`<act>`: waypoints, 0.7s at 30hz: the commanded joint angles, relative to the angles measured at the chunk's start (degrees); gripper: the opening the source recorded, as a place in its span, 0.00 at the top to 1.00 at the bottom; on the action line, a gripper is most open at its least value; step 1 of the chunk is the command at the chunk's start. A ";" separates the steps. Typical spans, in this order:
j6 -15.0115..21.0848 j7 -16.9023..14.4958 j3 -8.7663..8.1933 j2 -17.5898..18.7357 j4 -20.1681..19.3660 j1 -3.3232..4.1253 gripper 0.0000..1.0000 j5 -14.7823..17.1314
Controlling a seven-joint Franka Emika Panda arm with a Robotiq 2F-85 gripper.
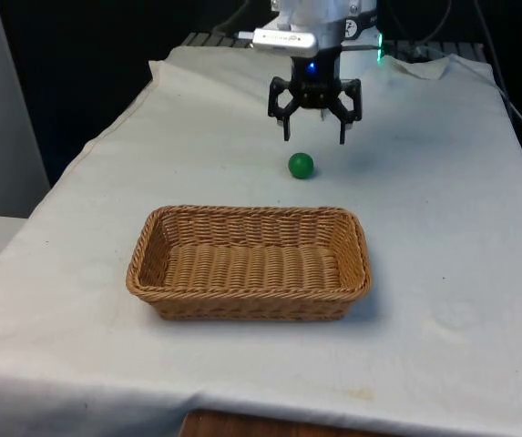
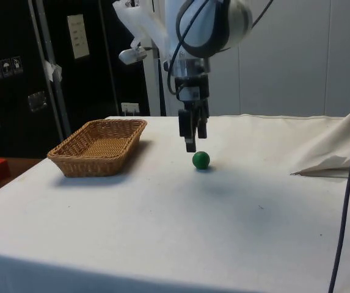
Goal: Pick up the ball and place it into the basket.
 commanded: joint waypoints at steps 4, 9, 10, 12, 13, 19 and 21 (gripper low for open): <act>1.38 -1.26 0.69 0.74 -0.34 -0.46 0.00 1.55; 1.66 -2.52 0.11 1.72 -0.11 -0.97 0.00 1.38; 1.78 -2.81 -0.06 1.89 -0.11 -0.97 0.00 1.43; 1.95 -3.32 -0.29 2.12 -0.17 -0.97 0.00 1.49; 2.06 -3.50 -0.34 2.23 -0.17 -0.97 0.00 1.49; 2.58 -3.55 0.06 3.09 -0.11 -1.03 0.00 1.78; 2.86 -3.61 0.29 3.44 -0.06 -1.09 0.00 2.01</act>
